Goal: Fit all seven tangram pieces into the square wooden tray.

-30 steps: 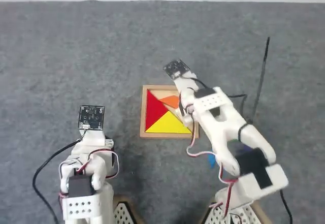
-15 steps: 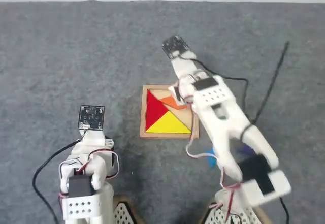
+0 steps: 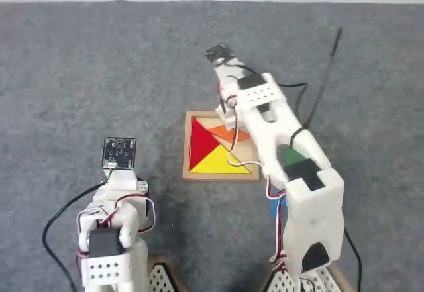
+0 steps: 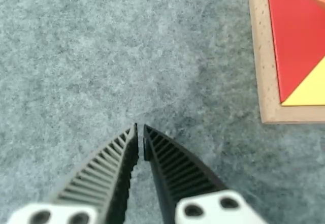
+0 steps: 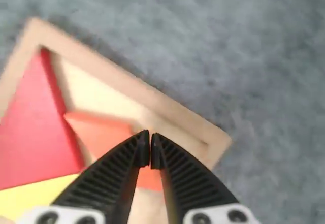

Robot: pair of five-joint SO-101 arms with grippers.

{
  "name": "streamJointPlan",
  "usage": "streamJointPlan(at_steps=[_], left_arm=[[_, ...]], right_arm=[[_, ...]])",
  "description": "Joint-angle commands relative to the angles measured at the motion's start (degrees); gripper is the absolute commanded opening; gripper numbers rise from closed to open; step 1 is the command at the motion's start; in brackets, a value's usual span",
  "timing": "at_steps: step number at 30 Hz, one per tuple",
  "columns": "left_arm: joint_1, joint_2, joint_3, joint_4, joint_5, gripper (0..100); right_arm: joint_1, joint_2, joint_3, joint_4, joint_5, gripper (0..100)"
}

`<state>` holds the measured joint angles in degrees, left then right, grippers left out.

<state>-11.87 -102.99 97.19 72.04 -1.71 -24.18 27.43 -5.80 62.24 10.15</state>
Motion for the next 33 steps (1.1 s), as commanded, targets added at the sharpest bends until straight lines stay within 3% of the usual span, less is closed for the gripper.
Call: streamJointPlan(at_steps=[1,16,21,33], left_arm=[[-0.3,-1.1,-0.7,0.2,1.0,2],[-0.3,-1.1,-0.7,0.2,1.0,2],[-0.3,-1.1,-0.7,0.2,1.0,2],[-0.3,-1.1,-0.7,0.2,1.0,2]], right_arm=[[-1.1,-1.2,0.8,0.9,-0.2,2.5],[-3.3,-25.9,26.2,-10.9,-0.4,1.1],[-4.0,-26.4,21.9,-14.4,0.0,1.3],[-5.9,-3.5,1.1,-8.0,0.2,1.3]])
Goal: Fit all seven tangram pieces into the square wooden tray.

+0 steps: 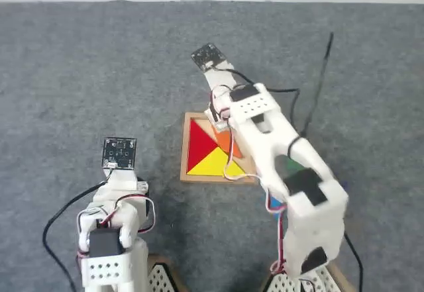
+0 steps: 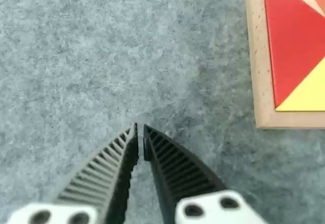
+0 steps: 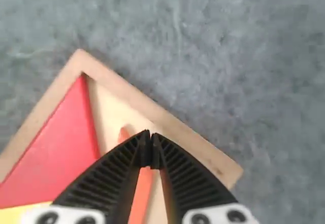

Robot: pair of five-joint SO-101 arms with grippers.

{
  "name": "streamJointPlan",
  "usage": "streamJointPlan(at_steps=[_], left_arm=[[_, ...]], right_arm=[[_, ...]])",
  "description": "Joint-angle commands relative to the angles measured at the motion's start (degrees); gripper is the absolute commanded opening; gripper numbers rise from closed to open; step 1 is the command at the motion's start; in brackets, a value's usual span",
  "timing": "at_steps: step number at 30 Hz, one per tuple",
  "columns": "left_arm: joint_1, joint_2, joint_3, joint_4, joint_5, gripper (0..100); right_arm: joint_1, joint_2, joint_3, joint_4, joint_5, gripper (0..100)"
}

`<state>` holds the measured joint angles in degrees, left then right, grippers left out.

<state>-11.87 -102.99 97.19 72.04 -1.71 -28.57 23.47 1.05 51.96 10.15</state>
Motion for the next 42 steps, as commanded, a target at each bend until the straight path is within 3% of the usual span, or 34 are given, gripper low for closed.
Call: streamJointPlan(at_steps=[1,5,11,21,30,42], left_arm=[[-0.3,-1.1,-0.7,0.2,1.0,2],[-0.3,-1.1,-0.7,0.2,1.0,2],[-0.3,-1.1,-0.7,0.2,1.0,2],[-0.3,-1.1,-0.7,0.2,1.0,2],[-0.3,-1.1,-0.7,0.2,1.0,2],[-0.3,-1.1,-0.7,0.2,1.0,2]], right_arm=[[-2.2,0.8,-6.0,2.9,0.2,1.3],[-4.7,0.8,-6.3,4.4,0.2,1.6],[-5.9,-2.1,-6.0,5.9,0.2,12.1],[-5.5,1.2,-5.3,5.8,2.5,10.7],[-4.9,-5.5,-5.0,5.5,2.5,10.6],[-0.7,1.1,-4.1,2.2,2.5,10.6]])
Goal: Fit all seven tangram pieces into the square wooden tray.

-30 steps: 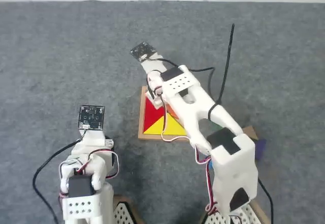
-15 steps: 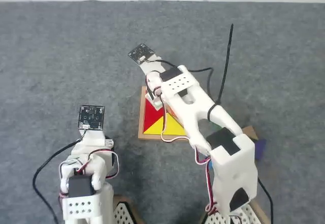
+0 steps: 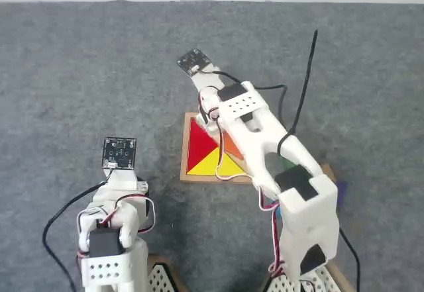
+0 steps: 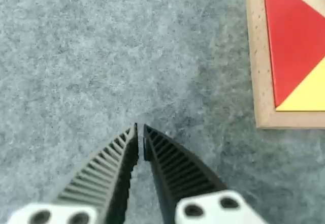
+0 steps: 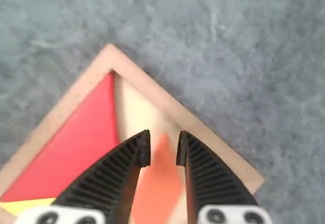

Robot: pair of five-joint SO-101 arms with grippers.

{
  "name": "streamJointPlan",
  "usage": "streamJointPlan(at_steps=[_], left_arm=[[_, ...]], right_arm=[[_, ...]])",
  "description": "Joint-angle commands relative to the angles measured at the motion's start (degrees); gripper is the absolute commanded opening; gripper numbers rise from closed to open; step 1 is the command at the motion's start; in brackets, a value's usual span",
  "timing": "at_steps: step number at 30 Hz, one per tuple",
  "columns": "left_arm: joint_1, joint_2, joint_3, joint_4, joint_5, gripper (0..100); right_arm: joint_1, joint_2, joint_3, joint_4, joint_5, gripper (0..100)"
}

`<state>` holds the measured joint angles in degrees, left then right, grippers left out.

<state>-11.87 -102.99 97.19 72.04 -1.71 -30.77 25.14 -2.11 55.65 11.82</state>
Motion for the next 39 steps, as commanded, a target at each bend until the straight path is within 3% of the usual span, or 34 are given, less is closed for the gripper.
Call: streamJointPlan(at_steps=[1,9,14,24,34,39], left_arm=[[-0.3,-1.1,-0.7,0.2,1.0,2],[-0.3,-1.1,-0.7,0.2,1.0,2],[-0.3,-1.1,-0.7,0.2,1.0,2],[-0.3,-1.1,-0.7,0.2,1.0,2],[-0.3,-1.1,-0.7,0.2,1.0,2],[-0.3,-1.1,-0.7,0.2,1.0,2]], right_arm=[[1.7,-0.2,-1.0,-1.3,0.9,10.6],[0.7,1.8,-0.1,1.9,1.2,9.9],[0.4,0.7,4.3,3.0,2.8,0.6],[1.0,-9.2,15.6,2.6,3.5,0.9],[10.6,-15.3,22.8,-0.2,3.5,0.9],[11.6,-17.0,25.3,-2.0,3.6,1.3]])
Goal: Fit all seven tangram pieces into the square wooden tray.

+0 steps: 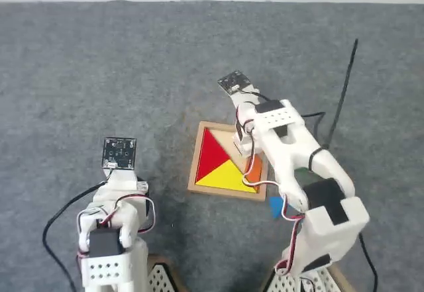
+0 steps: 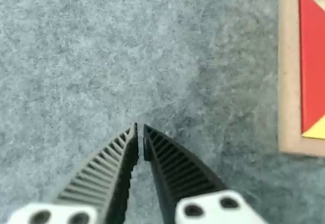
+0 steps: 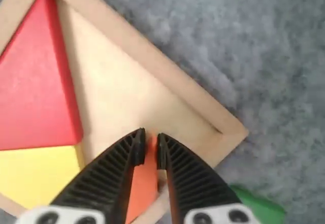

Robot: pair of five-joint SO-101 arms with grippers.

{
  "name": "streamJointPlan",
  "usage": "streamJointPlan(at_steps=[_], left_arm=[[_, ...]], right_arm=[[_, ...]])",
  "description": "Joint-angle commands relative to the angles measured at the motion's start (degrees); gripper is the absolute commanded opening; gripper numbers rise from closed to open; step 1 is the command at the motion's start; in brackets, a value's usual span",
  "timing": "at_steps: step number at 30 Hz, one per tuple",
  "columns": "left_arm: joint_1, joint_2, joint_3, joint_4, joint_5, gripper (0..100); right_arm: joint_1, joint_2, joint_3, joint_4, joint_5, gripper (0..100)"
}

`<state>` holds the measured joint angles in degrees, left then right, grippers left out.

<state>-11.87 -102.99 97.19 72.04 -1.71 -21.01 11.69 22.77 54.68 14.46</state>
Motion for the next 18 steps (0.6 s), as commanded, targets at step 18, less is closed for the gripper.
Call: streamJointPlan(at_steps=[18], left_arm=[[-0.3,-1.1,-0.7,0.2,1.0,2]], right_arm=[[5.2,-24.4,0.5,11.6,-1.7,11.6]])
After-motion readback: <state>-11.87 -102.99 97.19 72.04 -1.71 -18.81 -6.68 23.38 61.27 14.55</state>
